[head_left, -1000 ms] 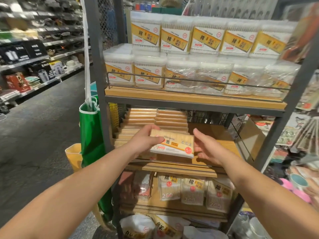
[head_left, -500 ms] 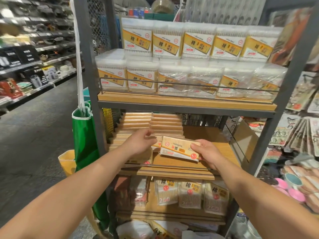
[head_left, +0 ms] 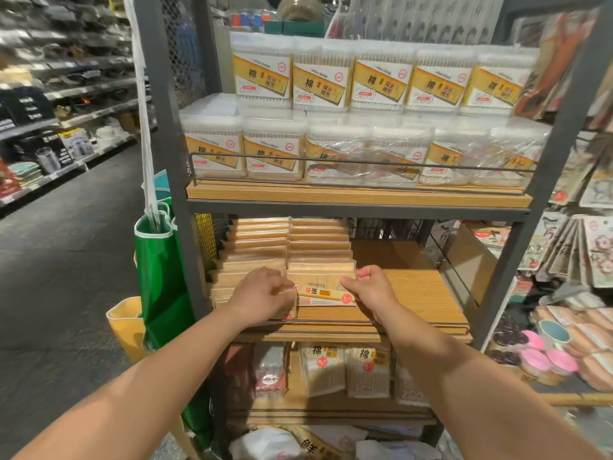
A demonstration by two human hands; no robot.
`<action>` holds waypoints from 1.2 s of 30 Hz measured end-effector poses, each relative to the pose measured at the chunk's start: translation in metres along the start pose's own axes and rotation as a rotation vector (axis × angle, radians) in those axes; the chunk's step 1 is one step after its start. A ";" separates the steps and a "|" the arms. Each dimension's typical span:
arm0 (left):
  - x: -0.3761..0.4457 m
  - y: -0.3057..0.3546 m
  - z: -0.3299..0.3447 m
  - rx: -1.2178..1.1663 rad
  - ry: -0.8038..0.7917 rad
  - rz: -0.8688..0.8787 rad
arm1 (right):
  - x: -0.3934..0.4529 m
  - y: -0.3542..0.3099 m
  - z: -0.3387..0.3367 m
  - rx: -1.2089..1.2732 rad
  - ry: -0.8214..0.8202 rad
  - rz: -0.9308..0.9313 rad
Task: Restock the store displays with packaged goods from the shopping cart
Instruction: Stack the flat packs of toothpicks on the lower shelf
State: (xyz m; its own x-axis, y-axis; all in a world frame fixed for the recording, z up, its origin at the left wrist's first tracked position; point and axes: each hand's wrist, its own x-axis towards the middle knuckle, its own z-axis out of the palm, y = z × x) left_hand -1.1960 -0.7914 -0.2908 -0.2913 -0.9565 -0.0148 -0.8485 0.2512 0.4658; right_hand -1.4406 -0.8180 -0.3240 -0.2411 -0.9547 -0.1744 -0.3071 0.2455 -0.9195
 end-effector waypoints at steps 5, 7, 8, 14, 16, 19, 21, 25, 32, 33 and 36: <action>0.005 0.013 -0.001 -0.112 0.083 0.006 | -0.009 -0.005 -0.008 0.077 0.036 0.040; 0.011 0.030 -0.006 -0.157 0.080 0.047 | -0.014 -0.006 -0.020 0.106 0.053 0.040; 0.015 0.042 -0.006 -0.182 0.073 0.080 | -0.020 -0.006 -0.029 0.142 0.072 0.042; 0.008 0.133 0.016 -0.422 -0.037 0.180 | -0.079 0.013 -0.097 0.274 0.139 0.016; -0.002 0.163 0.037 -0.463 -0.113 0.235 | -0.106 0.027 -0.130 0.289 0.139 0.021; -0.019 0.211 0.078 -0.528 -0.203 0.288 | -0.151 0.059 -0.186 0.305 0.183 0.053; -0.041 0.255 0.110 -0.591 -0.277 0.311 | -0.192 0.086 -0.229 0.309 0.238 0.076; -0.087 0.343 0.184 -0.637 -0.466 0.372 | -0.277 0.149 -0.317 0.292 0.370 0.192; -0.153 0.462 0.287 -0.661 -0.831 0.400 | -0.392 0.255 -0.425 0.331 0.642 0.409; -0.157 0.473 0.306 -0.668 -0.896 0.344 | -0.403 0.272 -0.436 0.331 0.665 0.450; -0.160 0.495 0.353 -0.628 -0.975 0.269 | -0.422 0.318 -0.461 0.366 0.706 0.526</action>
State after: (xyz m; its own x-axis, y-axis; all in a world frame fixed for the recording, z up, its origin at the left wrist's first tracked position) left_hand -1.7255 -0.4615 -0.3701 -0.8704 -0.2995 -0.3908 -0.4234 0.0501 0.9046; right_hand -1.8610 -0.2594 -0.3801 -0.8032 -0.3858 -0.4539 0.2771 0.4326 -0.8580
